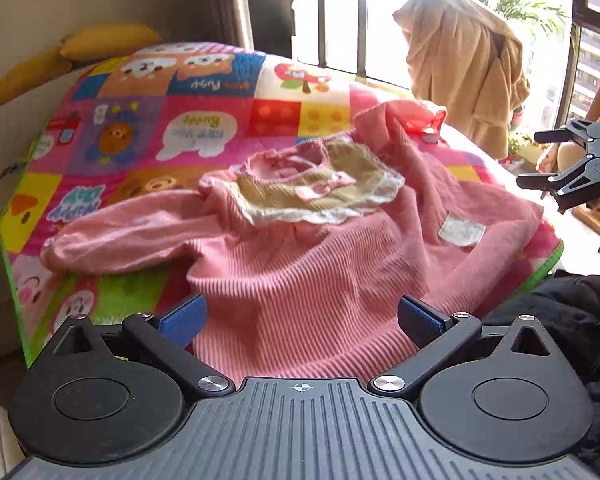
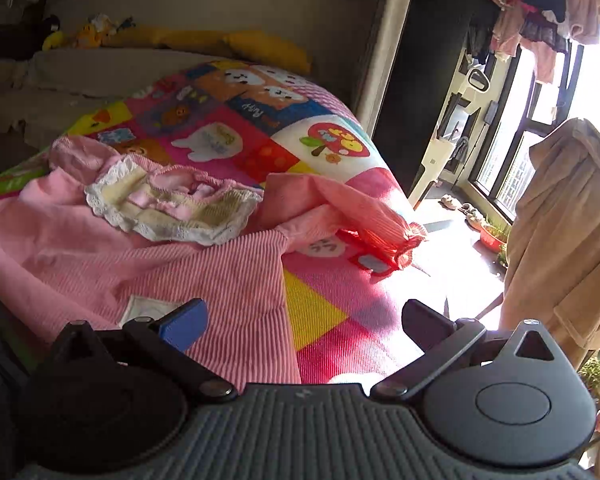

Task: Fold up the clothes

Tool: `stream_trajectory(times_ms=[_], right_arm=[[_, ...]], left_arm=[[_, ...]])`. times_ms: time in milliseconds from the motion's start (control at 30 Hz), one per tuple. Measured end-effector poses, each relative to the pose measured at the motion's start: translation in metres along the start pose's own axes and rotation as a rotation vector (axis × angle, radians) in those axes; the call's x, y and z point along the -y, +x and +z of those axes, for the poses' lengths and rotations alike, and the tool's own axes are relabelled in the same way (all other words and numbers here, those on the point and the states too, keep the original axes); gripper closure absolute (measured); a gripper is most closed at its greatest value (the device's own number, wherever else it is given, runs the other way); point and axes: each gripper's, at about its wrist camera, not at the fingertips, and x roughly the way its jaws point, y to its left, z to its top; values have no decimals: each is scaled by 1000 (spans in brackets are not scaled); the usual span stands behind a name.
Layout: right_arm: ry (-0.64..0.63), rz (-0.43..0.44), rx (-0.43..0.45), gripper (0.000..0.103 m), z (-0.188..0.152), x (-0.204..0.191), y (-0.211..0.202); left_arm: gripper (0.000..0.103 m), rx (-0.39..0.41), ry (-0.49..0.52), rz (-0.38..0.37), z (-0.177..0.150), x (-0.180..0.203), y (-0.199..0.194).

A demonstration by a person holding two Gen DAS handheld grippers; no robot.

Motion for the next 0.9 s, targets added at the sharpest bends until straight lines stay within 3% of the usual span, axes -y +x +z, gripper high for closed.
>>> stream_trajectory(times_ms=[67, 133, 300, 400, 500, 567, 667, 733, 900], right_arm=[[-114, -15, -106, 0, -15, -16, 16], [-129, 5, -145, 0, -21, -17, 21], [105, 69, -14, 0, 25, 21, 22], [335, 234, 50, 0, 67, 47, 47], [479, 391, 26, 0, 98, 55, 100], [471, 412, -15, 0, 109, 49, 133], [427, 431, -83, 0, 114, 40, 183], [439, 431, -100, 0, 114, 45, 205], [626, 277, -34, 0, 108, 110, 212]], left_arm=[[0, -37, 0, -8, -7, -3, 7], [0, -42, -13, -17, -12, -10, 9], [0, 95, -180, 5, 28, -51, 17], [0, 134, -305, -7, 61, -71, 49], [0, 128, -382, -85, 82, -79, 86], [0, 104, -406, -141, 88, -80, 110], [0, 74, -420, -173, 88, -81, 138], [0, 58, -431, -146, 83, -86, 152], [0, 76, -512, -122, 71, -110, 157]])
